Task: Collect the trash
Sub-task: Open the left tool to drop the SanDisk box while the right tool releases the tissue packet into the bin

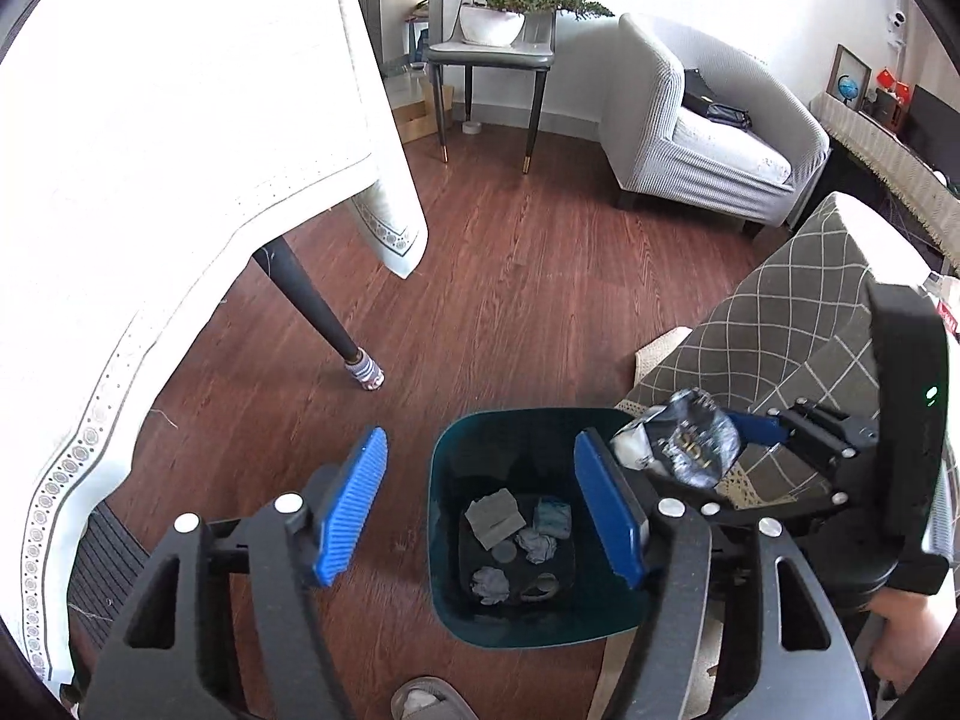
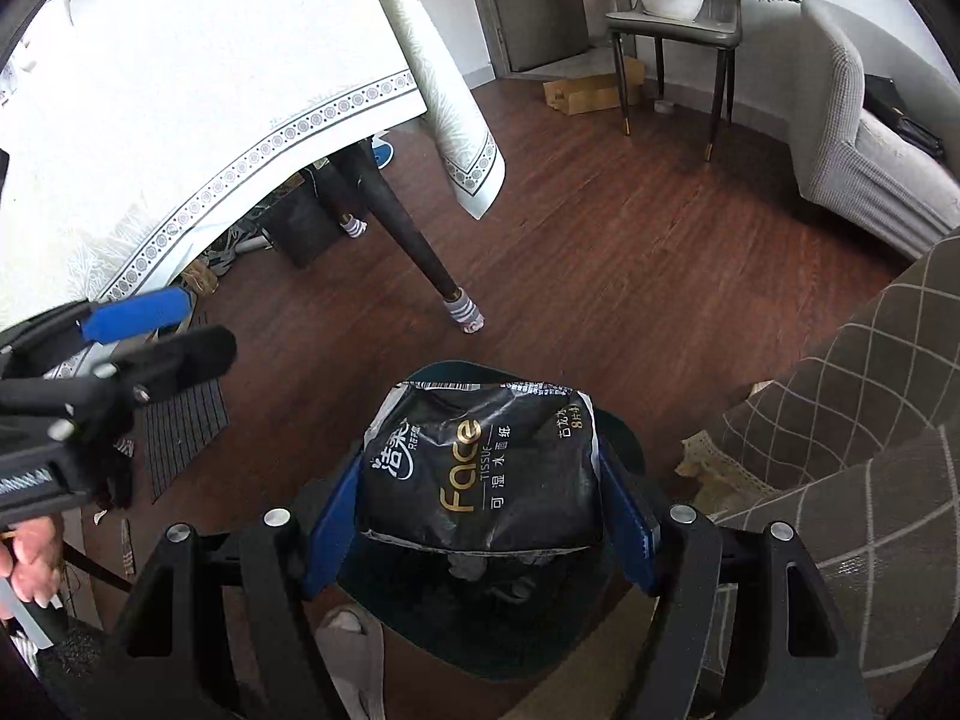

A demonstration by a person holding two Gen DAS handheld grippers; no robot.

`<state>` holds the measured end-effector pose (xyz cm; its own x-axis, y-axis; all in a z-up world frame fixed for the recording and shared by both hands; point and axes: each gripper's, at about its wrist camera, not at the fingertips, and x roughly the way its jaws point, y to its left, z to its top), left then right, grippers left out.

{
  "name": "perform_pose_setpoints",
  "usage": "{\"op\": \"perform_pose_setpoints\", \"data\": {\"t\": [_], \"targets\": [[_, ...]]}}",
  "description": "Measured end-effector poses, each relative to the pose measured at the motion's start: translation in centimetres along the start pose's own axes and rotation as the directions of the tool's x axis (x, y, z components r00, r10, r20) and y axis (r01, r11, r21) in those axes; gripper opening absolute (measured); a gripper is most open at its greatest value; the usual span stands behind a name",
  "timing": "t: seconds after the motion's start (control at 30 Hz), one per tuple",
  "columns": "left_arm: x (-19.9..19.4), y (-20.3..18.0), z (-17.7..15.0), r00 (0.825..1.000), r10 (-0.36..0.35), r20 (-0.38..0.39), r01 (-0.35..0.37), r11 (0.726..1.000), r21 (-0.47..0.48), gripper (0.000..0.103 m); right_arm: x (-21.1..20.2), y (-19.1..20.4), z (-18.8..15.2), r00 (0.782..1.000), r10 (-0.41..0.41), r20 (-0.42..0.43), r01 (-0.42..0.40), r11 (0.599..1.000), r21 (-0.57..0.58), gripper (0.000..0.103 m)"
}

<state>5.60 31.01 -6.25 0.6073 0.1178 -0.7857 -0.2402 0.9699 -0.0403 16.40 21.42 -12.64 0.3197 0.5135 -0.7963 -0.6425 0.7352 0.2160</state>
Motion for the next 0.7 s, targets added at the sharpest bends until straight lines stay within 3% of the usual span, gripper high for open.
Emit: {"op": "perform_pose_setpoints", "data": {"t": [0.33, 0.5, 0.7], "targets": [[-1.6, -0.3, 1.5, 0.998, -0.059, 0.037, 0.06, 0.998, -0.012, 0.048, 3.4, 0.7, -1.3, 0.995, -0.031, -0.09, 0.027, 0.998, -0.054, 0.074], [-2.3, -0.3, 2.2, 0.994, -0.093, 0.057, 0.095, 0.995, -0.034, 0.047, 4.4, 1.6, -2.6, 0.988, -0.047, -0.149, 0.029, 0.993, -0.117, 0.081], [-3.7, -1.3, 2.9, 0.991, -0.095, 0.094, 0.096, 0.995, -0.011, 0.047, 3.7, 2.1, -3.4, 0.988, -0.079, -0.136, 0.057, 0.986, -0.158, 0.086]]}}
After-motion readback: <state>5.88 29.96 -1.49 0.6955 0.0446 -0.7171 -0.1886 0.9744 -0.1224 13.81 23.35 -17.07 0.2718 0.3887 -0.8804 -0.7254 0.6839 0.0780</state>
